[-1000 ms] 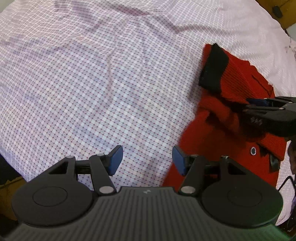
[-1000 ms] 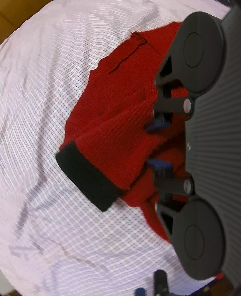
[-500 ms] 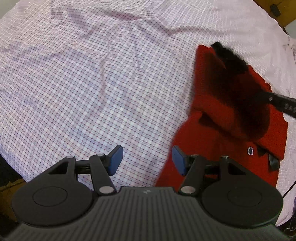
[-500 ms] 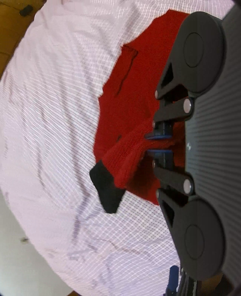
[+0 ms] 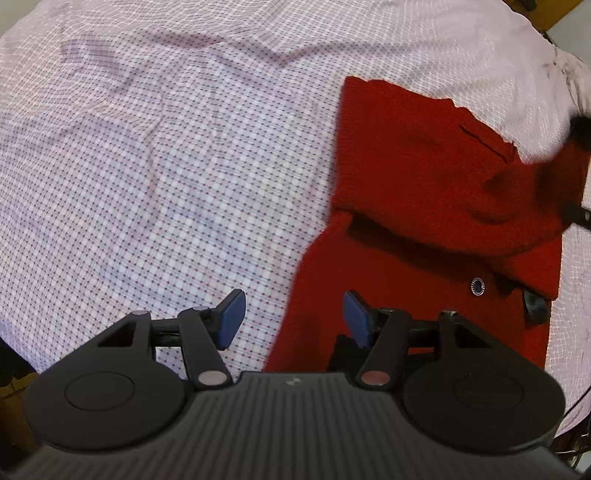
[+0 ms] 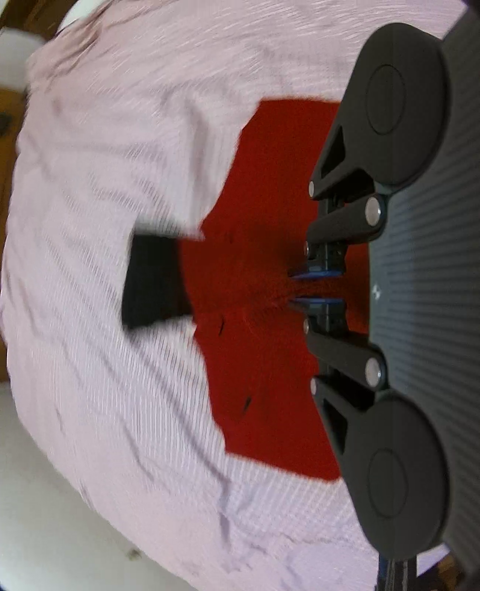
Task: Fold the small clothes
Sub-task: 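Fold that side inward over the body, open right gripper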
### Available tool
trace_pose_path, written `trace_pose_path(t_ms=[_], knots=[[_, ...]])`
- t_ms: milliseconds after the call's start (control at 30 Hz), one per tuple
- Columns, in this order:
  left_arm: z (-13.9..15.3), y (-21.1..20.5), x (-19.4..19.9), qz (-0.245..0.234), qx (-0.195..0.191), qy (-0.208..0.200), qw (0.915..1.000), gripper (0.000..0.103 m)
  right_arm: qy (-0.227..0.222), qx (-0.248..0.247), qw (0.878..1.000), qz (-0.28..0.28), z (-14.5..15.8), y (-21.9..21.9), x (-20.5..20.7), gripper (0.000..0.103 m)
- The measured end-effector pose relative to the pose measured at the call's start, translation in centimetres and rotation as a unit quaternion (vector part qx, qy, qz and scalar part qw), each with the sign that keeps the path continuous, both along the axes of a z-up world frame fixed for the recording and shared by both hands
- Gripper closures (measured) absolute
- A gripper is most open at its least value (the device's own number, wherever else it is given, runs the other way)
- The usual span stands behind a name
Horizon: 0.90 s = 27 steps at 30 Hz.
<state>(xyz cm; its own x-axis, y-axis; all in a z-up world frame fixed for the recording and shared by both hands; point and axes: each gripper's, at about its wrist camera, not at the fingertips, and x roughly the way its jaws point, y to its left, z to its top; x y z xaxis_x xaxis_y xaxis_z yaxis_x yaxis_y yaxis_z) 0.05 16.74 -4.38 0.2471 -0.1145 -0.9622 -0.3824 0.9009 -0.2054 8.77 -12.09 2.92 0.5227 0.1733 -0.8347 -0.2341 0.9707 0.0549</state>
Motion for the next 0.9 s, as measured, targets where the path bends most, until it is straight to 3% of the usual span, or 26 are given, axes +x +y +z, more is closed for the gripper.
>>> trace_pose_path(t_ms=[200,400,567,900], knots=[[-0.1,-1.3,0.8,-0.010,0.000,0.001,0.9999,0.039,0.048,-0.003,0.997,-0.055,-2.8,-4.1,-0.4,0.088],[-0.1,-3.0,1.8,-0.025,0.006,0.001,0.9997,0.038,0.104,-0.002,0.992,-0.073,-4.6,-7.1,-1.1,0.087],[0.1,-4.3,2.7,-0.037,0.010,-0.003,0.9993,0.039,0.104,0.014,0.992,-0.075,-4.4,-8.9,-2.0,0.087],[0.6,-5.9,5.2,-0.044,0.025,-0.020,0.9985,0.039,0.103,0.092,0.980,-0.143,-4.3,-14.3,0.5,0.087]])
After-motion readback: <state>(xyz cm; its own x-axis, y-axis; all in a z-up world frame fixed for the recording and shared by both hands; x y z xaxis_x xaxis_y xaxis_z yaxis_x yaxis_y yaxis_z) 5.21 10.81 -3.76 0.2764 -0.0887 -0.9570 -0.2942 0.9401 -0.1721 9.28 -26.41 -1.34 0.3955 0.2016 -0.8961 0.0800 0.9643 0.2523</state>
